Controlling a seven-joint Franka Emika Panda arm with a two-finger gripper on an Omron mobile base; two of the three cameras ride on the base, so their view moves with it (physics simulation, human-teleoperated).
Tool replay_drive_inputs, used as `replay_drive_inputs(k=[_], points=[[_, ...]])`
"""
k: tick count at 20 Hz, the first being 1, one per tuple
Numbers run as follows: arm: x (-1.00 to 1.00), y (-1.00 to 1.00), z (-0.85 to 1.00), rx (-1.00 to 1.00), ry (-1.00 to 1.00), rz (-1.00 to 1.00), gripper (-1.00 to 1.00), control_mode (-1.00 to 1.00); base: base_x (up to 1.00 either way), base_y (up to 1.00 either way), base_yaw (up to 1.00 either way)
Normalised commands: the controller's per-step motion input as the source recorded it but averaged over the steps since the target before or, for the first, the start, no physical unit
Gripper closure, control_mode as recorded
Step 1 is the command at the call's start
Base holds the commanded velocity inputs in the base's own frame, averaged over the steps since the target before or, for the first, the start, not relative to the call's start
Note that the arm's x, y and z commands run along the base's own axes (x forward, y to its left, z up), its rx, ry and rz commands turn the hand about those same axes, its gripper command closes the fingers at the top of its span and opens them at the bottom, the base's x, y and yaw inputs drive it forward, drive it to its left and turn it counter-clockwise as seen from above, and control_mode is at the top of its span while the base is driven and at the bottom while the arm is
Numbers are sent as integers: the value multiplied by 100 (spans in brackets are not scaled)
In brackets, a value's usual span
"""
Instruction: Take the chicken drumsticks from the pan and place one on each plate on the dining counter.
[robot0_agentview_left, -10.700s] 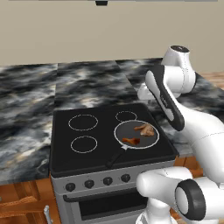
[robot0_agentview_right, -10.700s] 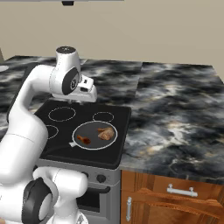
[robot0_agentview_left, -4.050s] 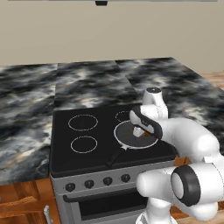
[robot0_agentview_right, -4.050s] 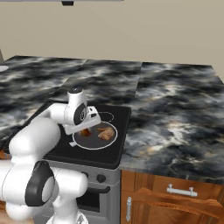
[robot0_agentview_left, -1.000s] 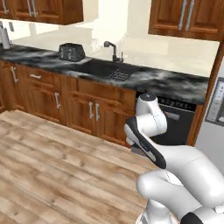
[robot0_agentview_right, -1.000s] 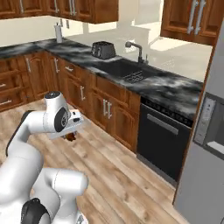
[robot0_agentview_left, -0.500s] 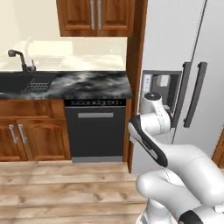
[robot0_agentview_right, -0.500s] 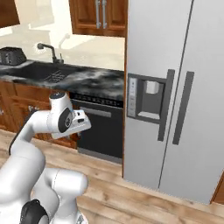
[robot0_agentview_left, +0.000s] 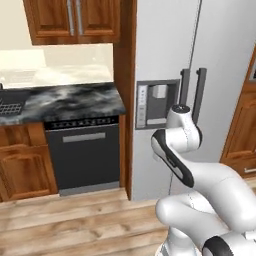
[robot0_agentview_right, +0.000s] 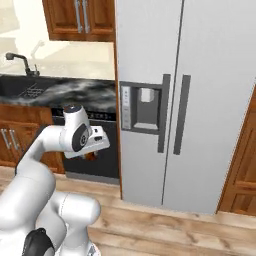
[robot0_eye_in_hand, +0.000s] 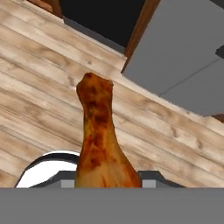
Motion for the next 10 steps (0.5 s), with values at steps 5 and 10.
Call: replay_drive_inputs(k=[5,10], points=[[0,0,0,0,0,0,100,100,15,0,-74],[0,0,0,0,0,0,100,100,4,2,-100]])
